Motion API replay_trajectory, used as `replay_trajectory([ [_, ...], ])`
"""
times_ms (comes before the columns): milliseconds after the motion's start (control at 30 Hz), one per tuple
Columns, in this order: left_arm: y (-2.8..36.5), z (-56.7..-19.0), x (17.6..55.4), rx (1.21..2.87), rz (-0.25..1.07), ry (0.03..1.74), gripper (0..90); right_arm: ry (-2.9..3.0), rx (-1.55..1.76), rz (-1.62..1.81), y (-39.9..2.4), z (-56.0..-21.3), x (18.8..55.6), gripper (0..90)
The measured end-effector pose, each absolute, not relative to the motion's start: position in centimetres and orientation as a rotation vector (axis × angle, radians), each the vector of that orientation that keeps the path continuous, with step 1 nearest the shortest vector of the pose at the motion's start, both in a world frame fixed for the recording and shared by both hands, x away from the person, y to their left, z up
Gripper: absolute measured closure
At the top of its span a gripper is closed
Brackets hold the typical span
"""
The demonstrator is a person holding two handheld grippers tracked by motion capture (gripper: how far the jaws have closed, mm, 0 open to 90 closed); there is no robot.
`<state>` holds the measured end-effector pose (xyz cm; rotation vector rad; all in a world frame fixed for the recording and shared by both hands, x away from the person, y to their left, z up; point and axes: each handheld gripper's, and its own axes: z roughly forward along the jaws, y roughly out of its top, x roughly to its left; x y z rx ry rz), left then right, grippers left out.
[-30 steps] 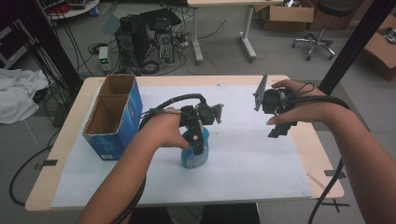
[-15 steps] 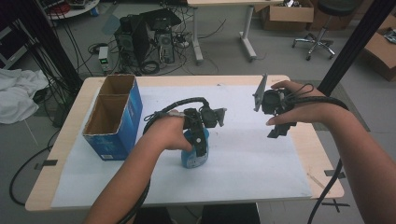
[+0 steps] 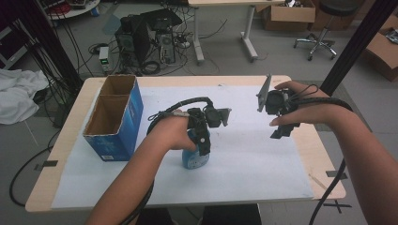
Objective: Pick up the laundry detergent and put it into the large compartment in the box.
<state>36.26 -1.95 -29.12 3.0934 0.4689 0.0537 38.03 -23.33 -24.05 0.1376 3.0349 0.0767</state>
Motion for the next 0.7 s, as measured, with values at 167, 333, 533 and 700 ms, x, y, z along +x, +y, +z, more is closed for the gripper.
replay_trajectory([
  [167,-1.82,-29.03,36.13,3.094,0.077,0.459,12.4,3.035,0.139,0.077,-23.32,-24.06,38.09,16.0],
  [333,-1.61,-29.06,36.33,3.096,0.061,0.477,15.2,3.027,0.140,0.092,-23.38,-23.93,38.07,16.0],
  [533,-1.66,-29.30,36.38,3.092,0.065,0.496,15.8,3.031,0.137,0.073,-23.29,-24.07,38.01,16.0],
  [700,-1.84,-29.34,36.22,3.099,0.079,0.498,16.8,3.033,0.128,0.066,-23.11,-24.19,37.98,16.0],
])
